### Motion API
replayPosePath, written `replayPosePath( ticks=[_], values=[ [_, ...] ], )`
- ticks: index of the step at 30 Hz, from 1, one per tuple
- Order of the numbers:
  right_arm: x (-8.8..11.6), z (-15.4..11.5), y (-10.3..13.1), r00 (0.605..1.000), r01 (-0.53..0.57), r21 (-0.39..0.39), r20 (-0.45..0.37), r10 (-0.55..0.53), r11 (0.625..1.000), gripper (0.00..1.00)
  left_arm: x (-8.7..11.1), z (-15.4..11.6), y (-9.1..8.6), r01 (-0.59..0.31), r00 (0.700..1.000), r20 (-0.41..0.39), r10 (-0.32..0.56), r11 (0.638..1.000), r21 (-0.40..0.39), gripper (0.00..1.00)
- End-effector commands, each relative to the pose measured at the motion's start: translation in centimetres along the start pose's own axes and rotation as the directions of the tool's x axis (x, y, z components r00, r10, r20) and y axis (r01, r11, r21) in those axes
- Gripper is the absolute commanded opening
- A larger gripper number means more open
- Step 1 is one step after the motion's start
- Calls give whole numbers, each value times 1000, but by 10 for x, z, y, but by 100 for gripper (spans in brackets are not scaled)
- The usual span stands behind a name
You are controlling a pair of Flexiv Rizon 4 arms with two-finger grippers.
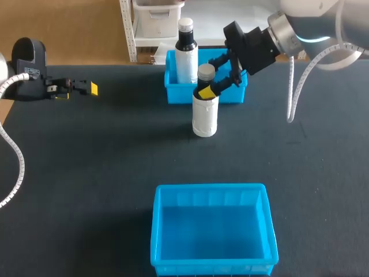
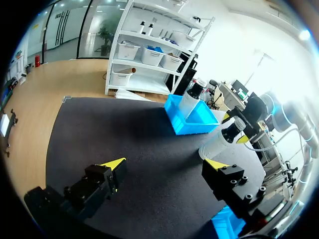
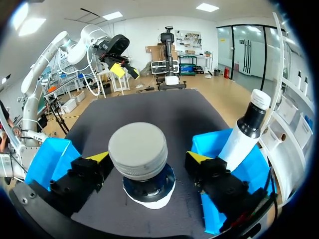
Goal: Pick up the bottle, and place it in the far bin if it is heavy, or in the near bin if it is light.
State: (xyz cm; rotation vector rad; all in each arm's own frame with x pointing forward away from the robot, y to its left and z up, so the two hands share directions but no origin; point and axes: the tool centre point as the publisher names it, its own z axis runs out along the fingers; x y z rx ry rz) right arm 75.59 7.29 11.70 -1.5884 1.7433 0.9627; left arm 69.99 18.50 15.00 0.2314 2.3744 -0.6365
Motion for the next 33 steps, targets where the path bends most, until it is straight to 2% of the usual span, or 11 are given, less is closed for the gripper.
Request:
replayPosePath(
  ticks=[1, 11, 15, 17, 28, 31, 33],
  values=[
    [1, 0, 2, 1000, 0, 4, 1, 0, 1000, 74, 0, 0, 0, 0, 1000, 0, 0, 1000, 0, 100],
    [3, 1, 4, 1000, -1, 0, 4, 1, 1000, 71, 0, 0, 0, 0, 1000, 0, 0, 1000, 0, 100],
    [3, 1, 5, 1000, -2, -3, 5, 2, 1000, 64, 0, 0, 0, 0, 1000, 0, 0, 1000, 0, 100],
    [3, 2, 5, 1000, -1, -3, 6, 1, 1000, 56, 0, 0, 0, 0, 1000, 0, 0, 1000, 0, 100],
    [1, 3, 9, 1000, 1, -9, 11, -1, 1000, 48, 0, 0, 0, 0, 1000, 0, 0, 1000, 0, 100],
    [2, 2, 9, 1000, 2, -6, 12, -2, 1000, 33, 0, 0, 0, 0, 1000, 0, 0, 1000, 0, 100],
    [1, 1, 10, 1000, 3, -3, 13, -3, 1000, 9, 0, 0, 0, 0, 1000, 0, 0, 1000, 0, 100]
  ],
)
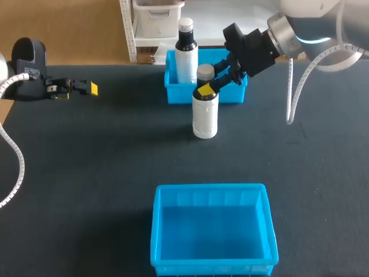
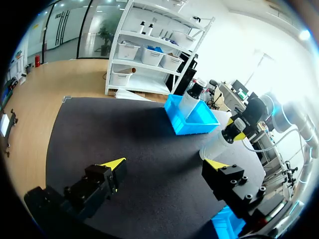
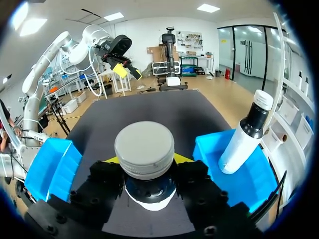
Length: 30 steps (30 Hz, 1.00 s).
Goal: Pick up the bottle, and place it in the far bin if it is heavy, or in the near bin if it is light.
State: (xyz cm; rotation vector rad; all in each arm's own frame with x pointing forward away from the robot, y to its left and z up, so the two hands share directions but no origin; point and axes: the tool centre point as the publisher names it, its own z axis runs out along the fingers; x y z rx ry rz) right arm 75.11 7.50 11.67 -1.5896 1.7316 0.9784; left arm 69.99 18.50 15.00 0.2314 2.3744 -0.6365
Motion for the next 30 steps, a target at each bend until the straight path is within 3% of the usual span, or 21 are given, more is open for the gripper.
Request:
replayPosePath(
  ticks=[1, 17, 30],
  values=[
    [1, -2, 5, 1000, 0, 9, 3, 0, 1000, 0, 0, 0, 0, 0, 1000, 0, 0, 1000, 0, 100],
    [-5, -19, 7, 1000, 15, 40, 13, -16, 999, 0, 0, 0, 0, 0, 1000, 0, 0, 1000, 0, 100],
    [-13, -49, 6, 1000, 20, 81, 6, -20, 997, 0, 0, 0, 0, 0, 1000, 0, 0, 1000, 0, 100]
  ],
)
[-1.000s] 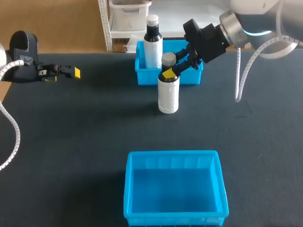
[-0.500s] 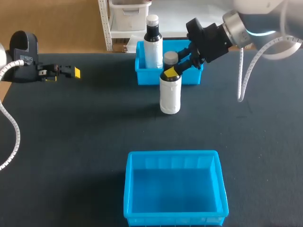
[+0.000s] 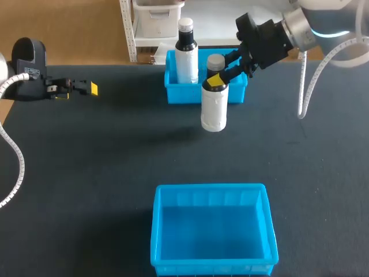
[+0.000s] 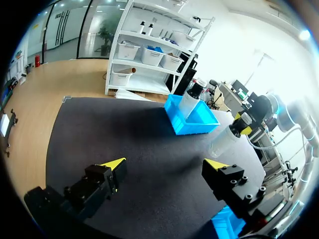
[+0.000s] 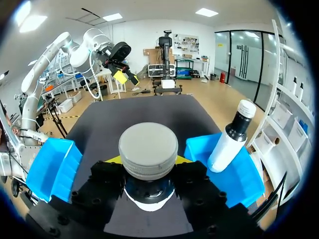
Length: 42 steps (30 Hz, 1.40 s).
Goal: Pick up the bottle, and place it in the far bin if it is heavy, or in the near bin if it is light.
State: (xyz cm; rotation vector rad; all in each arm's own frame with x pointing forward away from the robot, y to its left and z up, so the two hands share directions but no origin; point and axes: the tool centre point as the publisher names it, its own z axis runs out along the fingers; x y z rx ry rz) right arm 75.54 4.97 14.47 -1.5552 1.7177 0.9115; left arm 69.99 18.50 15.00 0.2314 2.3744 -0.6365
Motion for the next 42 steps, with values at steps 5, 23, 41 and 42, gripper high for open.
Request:
replayPosePath(
  ticks=[5, 23, 41, 42],
  values=[
    [-9, -34, 5, 1000, 8, 48, -19, -7, 999, 0, 0, 0, 0, 0, 1000, 0, 0, 1000, 0, 100],
    [-4, -126, 7, 1000, -7, 166, -8, 8, 986, 0, 0, 0, 0, 0, 1000, 0, 0, 1000, 0, 100],
    [2, -163, -15, 1000, -21, 203, -16, 24, 979, 0, 0, 0, 0, 0, 1000, 0, 0, 1000, 0, 100],
    [1, -163, -18, 1000, -19, 203, -16, 23, 979, 0, 0, 0, 0, 0, 1000, 0, 0, 1000, 0, 100]
  ],
)
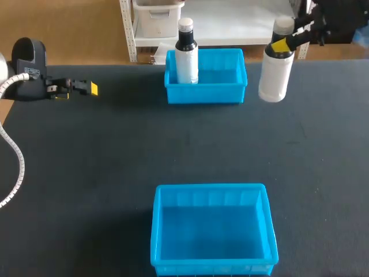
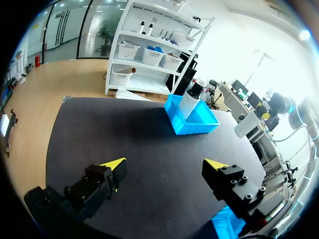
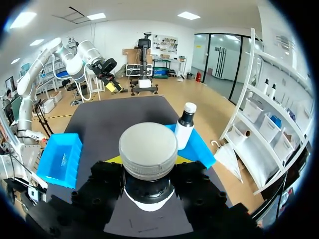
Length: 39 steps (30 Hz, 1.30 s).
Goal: Pick up the bottle, and place it in the far bin if it is heavy, or in the near bin if it is light.
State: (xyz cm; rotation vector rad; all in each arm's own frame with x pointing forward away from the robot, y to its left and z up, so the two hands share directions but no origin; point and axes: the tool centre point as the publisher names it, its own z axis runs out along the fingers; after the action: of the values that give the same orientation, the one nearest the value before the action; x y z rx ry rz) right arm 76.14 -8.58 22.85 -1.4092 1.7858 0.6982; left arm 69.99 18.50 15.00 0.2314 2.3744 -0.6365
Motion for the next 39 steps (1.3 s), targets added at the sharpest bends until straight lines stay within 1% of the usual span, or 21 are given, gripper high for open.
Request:
replayPosePath(
  ticks=[1, 4, 9, 17, 23, 31, 39],
  values=[
    [-4, -1, -15, 1000, 3, -12, -1, -3, 1000, 0, 0, 0, 0, 0, 1000, 0, 0, 1000, 0, 100],
    [-8, 0, -26, 1000, 12, -2, -18, -12, 1000, 0, 0, 0, 0, 0, 1000, 0, 0, 1000, 0, 100],
    [-17, 8, -50, 999, 26, -6, -22, -26, 1000, 0, 0, 0, 0, 0, 1000, 0, 0, 1000, 0, 100],
    [-36, 30, -85, 998, 66, -19, -24, -66, 998, 0, 0, 0, 0, 0, 1000, 0, 0, 1000, 0, 100],
    [-44, 47, -107, 997, 70, -34, -19, -71, 997, 0, 0, 0, 0, 0, 1000, 0, 0, 1000, 0, 100],
    [-55, 75, -124, 996, 86, -67, -8, -87, 994, 0, 0, 0, 0, 0, 1000, 0, 0, 1000, 0, 100],
    [-56, 104, -132, 996, 89, -106, 15, -88, 990, 0, 0, 0, 0, 0, 1000, 0, 0, 1000, 0, 100]
  ],
)
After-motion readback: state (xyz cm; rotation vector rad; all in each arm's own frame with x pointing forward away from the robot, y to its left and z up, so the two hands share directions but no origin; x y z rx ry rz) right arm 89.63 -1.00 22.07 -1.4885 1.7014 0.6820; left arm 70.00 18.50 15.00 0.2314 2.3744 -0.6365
